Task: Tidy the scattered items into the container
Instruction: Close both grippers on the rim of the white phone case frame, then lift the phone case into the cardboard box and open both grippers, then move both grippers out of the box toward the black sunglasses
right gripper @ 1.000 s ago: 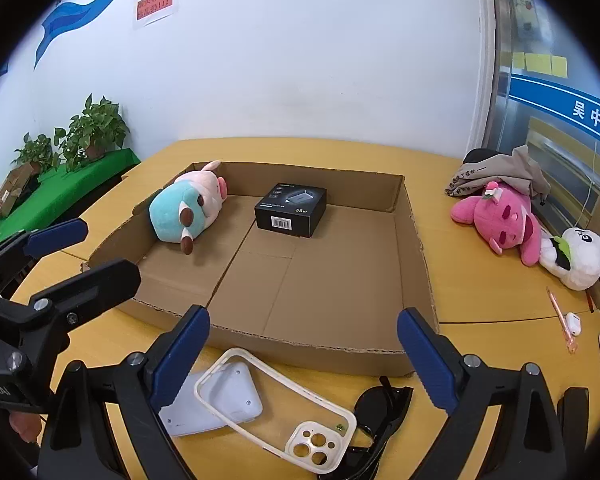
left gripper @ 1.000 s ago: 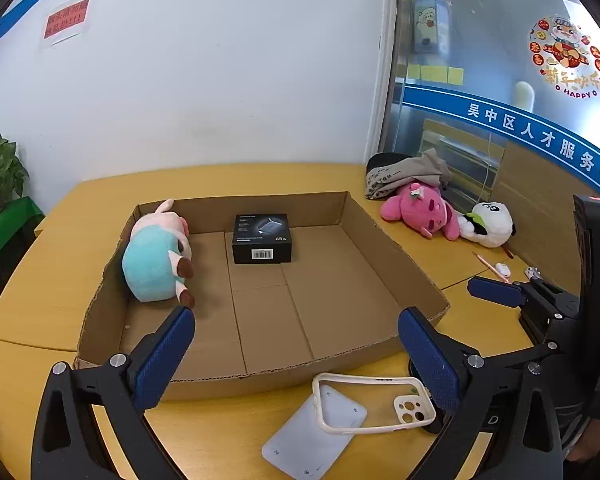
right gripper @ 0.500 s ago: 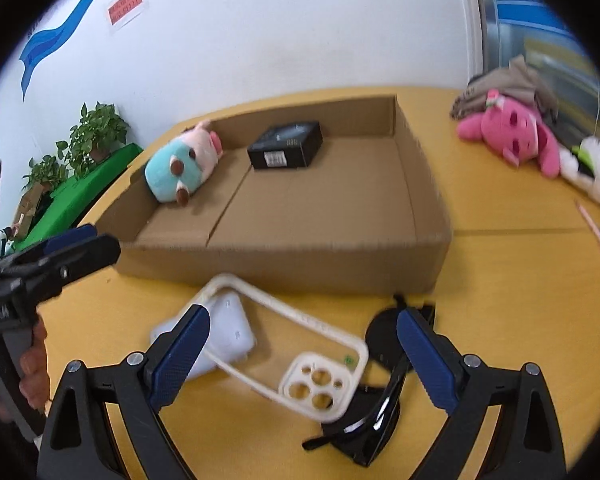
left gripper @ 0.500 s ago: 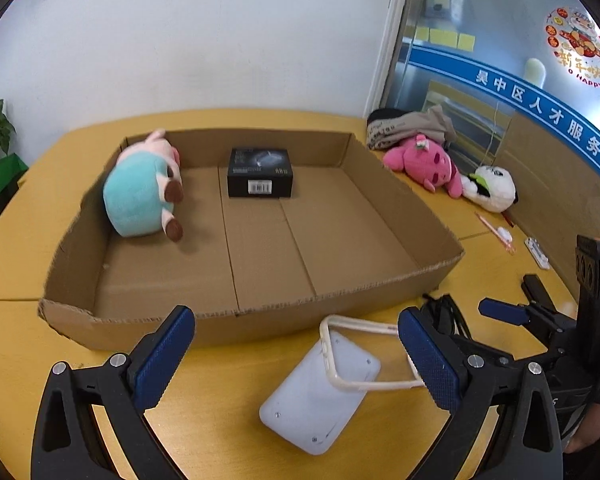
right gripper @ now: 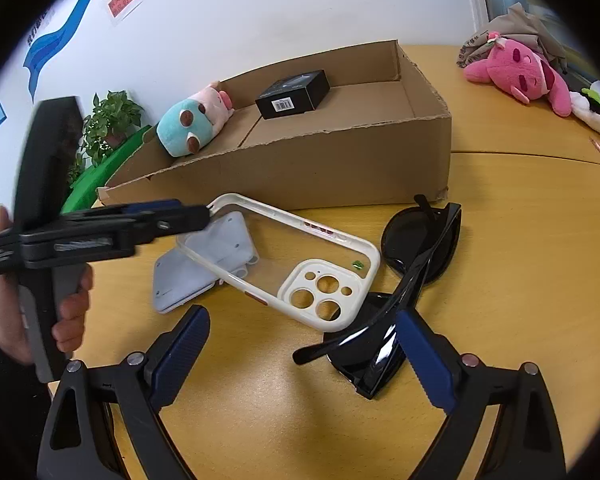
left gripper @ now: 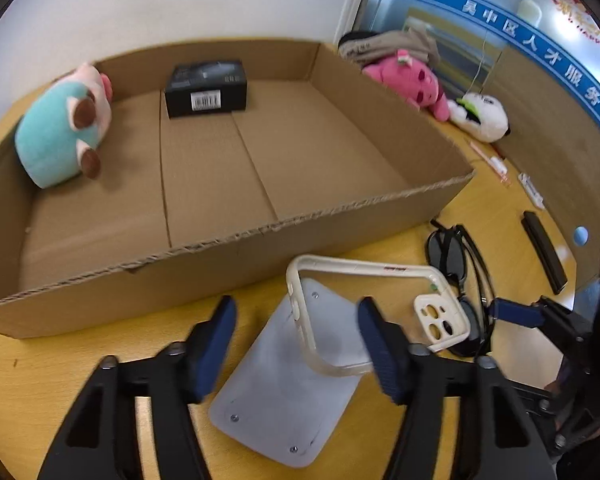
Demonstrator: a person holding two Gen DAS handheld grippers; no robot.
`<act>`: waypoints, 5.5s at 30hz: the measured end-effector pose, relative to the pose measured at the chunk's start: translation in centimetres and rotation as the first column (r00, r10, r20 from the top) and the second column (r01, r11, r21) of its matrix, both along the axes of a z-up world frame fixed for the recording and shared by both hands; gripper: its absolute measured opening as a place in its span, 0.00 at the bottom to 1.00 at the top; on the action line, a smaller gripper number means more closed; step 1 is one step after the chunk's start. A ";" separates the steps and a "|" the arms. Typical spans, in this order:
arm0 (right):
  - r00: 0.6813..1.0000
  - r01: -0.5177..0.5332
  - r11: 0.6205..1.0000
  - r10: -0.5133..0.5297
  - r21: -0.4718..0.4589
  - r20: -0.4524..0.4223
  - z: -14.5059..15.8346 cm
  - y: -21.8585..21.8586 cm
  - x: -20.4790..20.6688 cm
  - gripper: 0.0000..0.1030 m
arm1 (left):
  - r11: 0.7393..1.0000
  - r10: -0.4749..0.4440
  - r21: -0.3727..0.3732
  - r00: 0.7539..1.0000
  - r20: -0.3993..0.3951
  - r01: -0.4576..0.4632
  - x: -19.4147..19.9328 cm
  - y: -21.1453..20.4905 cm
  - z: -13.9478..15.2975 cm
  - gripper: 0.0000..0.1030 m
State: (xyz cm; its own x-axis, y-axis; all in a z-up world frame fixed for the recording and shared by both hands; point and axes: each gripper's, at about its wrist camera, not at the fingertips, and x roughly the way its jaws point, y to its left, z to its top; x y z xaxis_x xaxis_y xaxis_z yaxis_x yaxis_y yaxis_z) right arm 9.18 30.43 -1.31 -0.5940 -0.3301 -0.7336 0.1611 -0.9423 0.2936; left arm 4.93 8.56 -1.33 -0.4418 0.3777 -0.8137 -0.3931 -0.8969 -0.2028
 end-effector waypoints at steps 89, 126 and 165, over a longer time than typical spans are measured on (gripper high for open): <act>0.996 -0.036 0.996 0.029 0.083 0.090 6.7 -4.5 -28.3 0.08 | 0.977 0.215 -0.013 0.969 0.122 -0.215 -22.3 -7.0 5.7 0.04; 0.995 -0.002 0.995 0.013 0.102 -0.103 8.1 -5.5 -16.2 0.75 | 0.967 0.255 0.077 0.892 -0.372 -0.245 -6.8 -9.5 12.2 1.00; 0.896 0.297 0.934 -0.201 0.200 -0.395 1.7 -10.7 -8.5 0.79 | 0.899 0.417 0.117 0.743 -0.523 -0.422 1.9 -7.9 1.4 1.00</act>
